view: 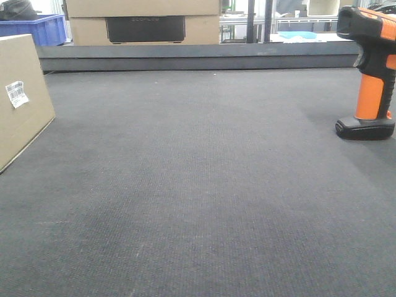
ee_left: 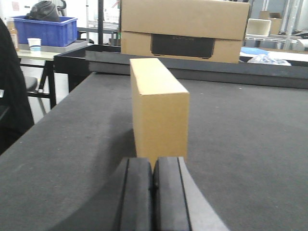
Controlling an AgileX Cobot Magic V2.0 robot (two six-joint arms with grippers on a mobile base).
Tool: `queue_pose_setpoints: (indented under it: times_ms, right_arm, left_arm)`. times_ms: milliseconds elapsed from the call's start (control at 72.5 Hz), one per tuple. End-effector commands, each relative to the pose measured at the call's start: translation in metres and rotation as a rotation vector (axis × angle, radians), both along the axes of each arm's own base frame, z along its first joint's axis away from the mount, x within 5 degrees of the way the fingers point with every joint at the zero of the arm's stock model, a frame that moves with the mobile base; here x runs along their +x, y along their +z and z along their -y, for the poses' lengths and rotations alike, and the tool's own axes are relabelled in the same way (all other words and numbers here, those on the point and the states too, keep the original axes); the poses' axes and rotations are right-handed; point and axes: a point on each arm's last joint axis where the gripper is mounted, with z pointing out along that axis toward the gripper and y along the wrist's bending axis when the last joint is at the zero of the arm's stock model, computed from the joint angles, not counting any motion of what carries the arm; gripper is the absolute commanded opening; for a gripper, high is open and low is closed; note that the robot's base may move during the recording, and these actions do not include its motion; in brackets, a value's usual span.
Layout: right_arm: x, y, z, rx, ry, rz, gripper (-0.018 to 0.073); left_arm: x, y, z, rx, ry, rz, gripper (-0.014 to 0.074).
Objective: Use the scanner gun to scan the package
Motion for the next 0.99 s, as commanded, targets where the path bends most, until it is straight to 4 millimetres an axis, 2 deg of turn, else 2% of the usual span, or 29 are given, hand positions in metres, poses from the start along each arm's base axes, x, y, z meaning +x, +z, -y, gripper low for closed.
queue_pose_setpoints:
  times_ms: [0,979]
  right_arm:
    - [0.0,0.0016,-0.001,-0.002,0.018,0.018,-0.0162]
    - [0.0,0.0016,-0.0021,-0.002,0.037,0.018,-0.0162]
  left_arm:
    - [-0.0006,0.0027,-0.0013,0.003,0.023,0.025,-0.0111]
    - [-0.0006,0.0035,-0.0022,0.004,0.04,0.033,-0.0111]
